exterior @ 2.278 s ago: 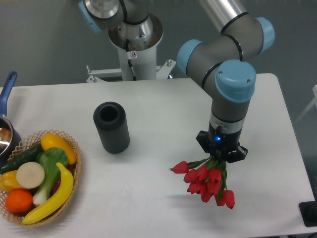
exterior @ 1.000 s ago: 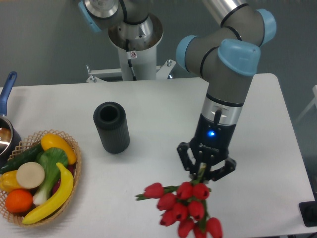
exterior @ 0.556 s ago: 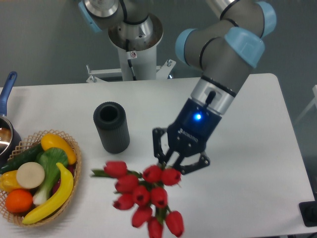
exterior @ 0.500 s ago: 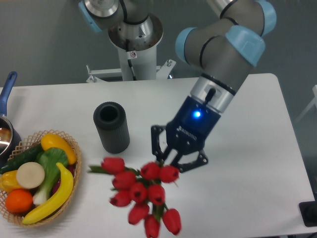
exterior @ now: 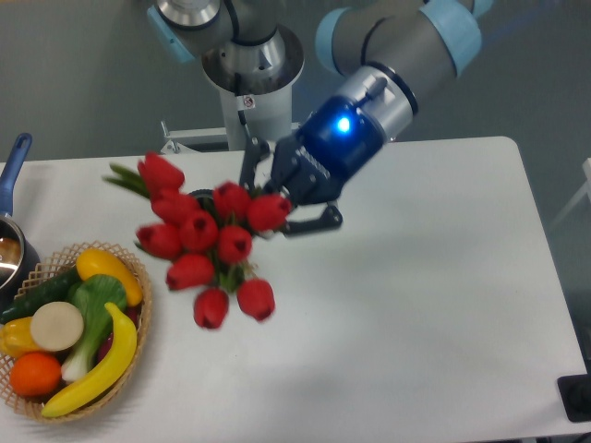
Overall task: Insert the flowers into the vase
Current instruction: 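Carry the tulips over the black vase and lower stems into it, then hold the tulips upright with stems inside the vase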
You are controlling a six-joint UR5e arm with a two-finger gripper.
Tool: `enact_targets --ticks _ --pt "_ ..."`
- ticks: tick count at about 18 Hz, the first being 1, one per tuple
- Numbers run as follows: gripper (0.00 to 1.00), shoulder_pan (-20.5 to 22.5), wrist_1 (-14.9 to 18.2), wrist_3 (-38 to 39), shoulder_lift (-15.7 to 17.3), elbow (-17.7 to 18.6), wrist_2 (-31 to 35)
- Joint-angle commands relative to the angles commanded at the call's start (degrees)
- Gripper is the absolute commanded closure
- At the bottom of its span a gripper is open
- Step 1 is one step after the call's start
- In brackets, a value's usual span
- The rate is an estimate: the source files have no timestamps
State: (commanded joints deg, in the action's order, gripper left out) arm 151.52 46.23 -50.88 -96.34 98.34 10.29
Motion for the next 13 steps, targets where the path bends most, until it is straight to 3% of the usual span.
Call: enact_targets --ticks 7,13 --pt "1.0 2.6 -0.1 -0.4 8.5 8.0 -2.4" --pt "1.0 3.3 -0.1 -2.4 10.6 11.8 -2.4"
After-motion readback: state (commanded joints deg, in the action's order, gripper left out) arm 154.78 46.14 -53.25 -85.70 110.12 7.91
